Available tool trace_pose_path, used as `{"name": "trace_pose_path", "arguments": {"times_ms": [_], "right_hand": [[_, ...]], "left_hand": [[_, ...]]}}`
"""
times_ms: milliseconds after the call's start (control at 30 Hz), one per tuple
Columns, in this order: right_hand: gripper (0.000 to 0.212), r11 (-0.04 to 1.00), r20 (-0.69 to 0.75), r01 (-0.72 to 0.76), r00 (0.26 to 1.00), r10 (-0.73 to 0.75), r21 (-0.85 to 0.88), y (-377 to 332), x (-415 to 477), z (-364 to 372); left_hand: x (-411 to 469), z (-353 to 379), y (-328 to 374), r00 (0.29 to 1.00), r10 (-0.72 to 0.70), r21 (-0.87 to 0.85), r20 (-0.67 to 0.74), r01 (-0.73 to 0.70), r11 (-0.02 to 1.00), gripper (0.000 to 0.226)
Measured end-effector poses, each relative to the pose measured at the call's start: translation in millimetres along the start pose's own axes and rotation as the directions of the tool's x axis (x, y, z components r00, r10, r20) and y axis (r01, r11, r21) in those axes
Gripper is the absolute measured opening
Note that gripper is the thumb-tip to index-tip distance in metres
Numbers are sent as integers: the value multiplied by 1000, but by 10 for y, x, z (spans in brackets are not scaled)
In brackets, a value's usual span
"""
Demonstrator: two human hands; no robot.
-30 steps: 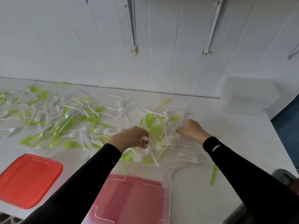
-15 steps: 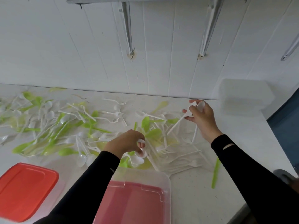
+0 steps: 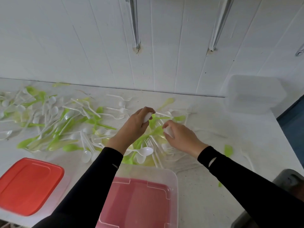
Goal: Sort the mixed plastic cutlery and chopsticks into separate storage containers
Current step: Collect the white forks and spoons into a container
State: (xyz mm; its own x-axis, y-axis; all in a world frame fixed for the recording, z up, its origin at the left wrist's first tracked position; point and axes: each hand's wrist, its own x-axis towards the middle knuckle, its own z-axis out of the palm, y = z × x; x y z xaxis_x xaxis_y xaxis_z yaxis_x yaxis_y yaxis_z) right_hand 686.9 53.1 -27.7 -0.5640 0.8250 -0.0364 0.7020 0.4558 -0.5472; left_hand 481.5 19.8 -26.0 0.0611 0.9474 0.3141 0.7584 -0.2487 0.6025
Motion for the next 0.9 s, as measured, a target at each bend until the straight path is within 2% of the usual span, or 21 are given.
{"name": "trace_pose_path", "arguments": {"times_ms": [100,167,233,300,367,433,500,567,633,700,767,900], "right_hand": [[39,963,127,-106,982,141,-250,7,-59,108],[46,942,158,-113,973,169,-316,2,-77,110],[50,936,181,-111,967,180,-335,2,-73,100],[49,930,211,-109,958,192,-350,-6,-75,81],[44,939,236,-129,949,211,-319,-7,-71,54],[38,956,229,-193,942,243,-222,14,-47,5],[38,959,193,-262,941,278,-104,54,-14,-80],[36,955,141,-294,947,288,26,125,26,-175],[30,920,84,-316,949,305,233,181,52,-275],[31,816,58,-312,943,327,487,199,57,-381],[25,690,49,-288,937,345,664,203,59,-459],[26,506,103,-267,939,329,820,135,49,-523]], "left_hand": [[-3,18,2,999,45,67,-5,-44,997,16],[-24,18,-23,989,-82,142,125,64,988,25],[-59,12,-21,915,-276,239,295,209,948,30],[-112,17,0,800,-398,311,448,278,909,28],[-143,28,10,721,-437,378,537,258,889,29],[-136,63,-35,708,-440,402,553,236,884,29],[-120,90,-69,741,-415,375,528,235,897,25],[-91,102,-92,819,-354,316,452,224,922,23],[-61,100,-95,908,-267,248,323,191,950,22],[-34,84,-60,964,-176,192,198,138,972,20],[-34,70,-12,991,-66,135,120,50,990,25],[14,31,160,992,93,0,-80,-93,996,22]]}}
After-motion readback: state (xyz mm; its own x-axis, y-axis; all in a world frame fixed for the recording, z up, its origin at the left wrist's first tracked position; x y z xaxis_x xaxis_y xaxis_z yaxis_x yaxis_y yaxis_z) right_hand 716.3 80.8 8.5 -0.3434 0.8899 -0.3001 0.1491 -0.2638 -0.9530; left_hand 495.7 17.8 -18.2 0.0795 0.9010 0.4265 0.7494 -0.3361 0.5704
